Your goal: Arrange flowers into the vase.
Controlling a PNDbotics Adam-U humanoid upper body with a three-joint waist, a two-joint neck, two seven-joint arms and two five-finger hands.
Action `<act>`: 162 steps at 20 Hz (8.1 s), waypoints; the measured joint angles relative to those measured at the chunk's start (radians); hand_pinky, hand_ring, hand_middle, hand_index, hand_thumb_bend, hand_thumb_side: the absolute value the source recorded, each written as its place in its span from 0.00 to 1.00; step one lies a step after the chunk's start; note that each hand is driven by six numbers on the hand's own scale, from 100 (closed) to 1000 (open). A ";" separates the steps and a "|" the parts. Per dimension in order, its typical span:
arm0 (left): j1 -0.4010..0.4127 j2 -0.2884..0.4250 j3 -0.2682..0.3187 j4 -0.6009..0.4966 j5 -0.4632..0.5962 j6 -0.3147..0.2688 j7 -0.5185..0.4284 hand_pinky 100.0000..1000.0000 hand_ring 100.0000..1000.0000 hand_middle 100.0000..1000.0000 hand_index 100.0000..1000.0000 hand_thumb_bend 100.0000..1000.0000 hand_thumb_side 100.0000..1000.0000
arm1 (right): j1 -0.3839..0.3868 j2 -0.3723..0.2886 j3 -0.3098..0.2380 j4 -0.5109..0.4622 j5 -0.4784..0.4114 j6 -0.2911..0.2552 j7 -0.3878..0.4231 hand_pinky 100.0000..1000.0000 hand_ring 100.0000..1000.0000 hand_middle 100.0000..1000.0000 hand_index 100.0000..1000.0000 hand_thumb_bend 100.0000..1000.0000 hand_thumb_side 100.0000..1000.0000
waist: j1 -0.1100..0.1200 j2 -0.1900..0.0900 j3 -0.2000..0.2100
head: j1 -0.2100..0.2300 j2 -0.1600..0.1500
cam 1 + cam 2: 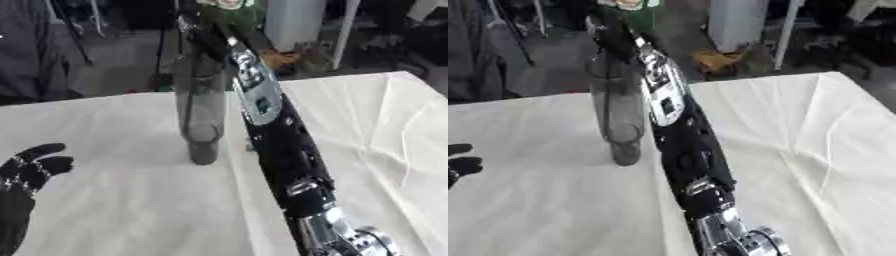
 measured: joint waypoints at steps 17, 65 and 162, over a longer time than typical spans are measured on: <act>0.006 0.000 0.001 0.000 -0.001 -0.002 0.002 0.74 0.69 0.72 0.77 0.82 0.98 | -0.010 -0.048 -0.022 0.025 0.011 0.011 -0.004 0.73 0.72 0.40 0.51 0.08 0.80 | -0.002 0.000 -0.007 | 0.002 0.000; 0.032 0.002 0.012 0.012 -0.005 -0.003 0.011 0.74 0.69 0.72 0.77 0.82 0.98 | -0.012 -0.197 0.087 0.126 -0.122 -0.128 0.078 0.74 0.73 0.40 0.45 0.05 0.79 | -0.033 -0.031 -0.068 | 0.024 0.018; 0.034 0.010 0.013 0.019 -0.009 -0.004 0.012 0.74 0.69 0.72 0.77 0.81 0.98 | -0.017 -0.221 0.160 0.211 -0.156 -0.334 0.424 1.00 0.97 0.92 0.95 0.50 0.88 | -0.038 -0.031 -0.068 | 0.017 0.018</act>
